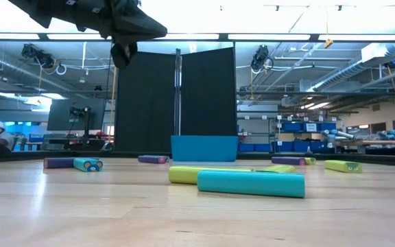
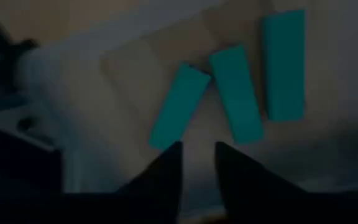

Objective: Sort blocks
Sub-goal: Put the yellow green block into the yellow bin

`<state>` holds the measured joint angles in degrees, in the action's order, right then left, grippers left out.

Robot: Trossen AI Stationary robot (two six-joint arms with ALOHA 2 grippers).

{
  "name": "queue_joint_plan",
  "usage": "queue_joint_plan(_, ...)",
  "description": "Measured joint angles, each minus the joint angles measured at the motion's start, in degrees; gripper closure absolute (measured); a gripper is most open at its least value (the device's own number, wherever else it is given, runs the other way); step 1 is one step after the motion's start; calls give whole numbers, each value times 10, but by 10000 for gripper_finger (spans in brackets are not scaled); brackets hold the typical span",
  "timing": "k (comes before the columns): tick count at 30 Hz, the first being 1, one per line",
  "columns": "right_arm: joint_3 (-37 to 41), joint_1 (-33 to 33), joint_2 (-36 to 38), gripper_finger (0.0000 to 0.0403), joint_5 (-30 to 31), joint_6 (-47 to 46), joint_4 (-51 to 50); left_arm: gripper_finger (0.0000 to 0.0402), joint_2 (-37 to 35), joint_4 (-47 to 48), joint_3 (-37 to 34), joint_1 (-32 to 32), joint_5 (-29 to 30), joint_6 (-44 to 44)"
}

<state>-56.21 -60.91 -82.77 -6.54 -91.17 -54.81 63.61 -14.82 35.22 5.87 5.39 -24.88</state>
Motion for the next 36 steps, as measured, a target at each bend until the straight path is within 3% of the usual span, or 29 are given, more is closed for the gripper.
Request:
queue_joint_plan(2,-7,3,27,369,12,8,-21,398,0,0,0,0,-2,0)
queue_joint_plan(4,-12,9,54,391,37,16,-38,398,0,0,0,0,-3,0)
queue_joint_plan(11,-16,62,114,394,140,81,-58,398,0,3,0,0,-33,4)
queue_joint_plan(15,-16,115,111,392,158,120,-56,398,0,3,0,0,-53,5)
queue_joint_plan(19,-16,181,107,360,158,226,-46,398,0,15,0,0,-71,5)
queue_joint_plan(23,-16,260,118,350,152,347,-40,398,4,129,32,0,-67,33)
queue_joint_plan(29,-16,366,121,394,183,493,15,398,21,298,102,6,-63,83)
queue_joint_plan(36,-16,439,116,394,185,558,76,398,52,343,154,13,-128,101)
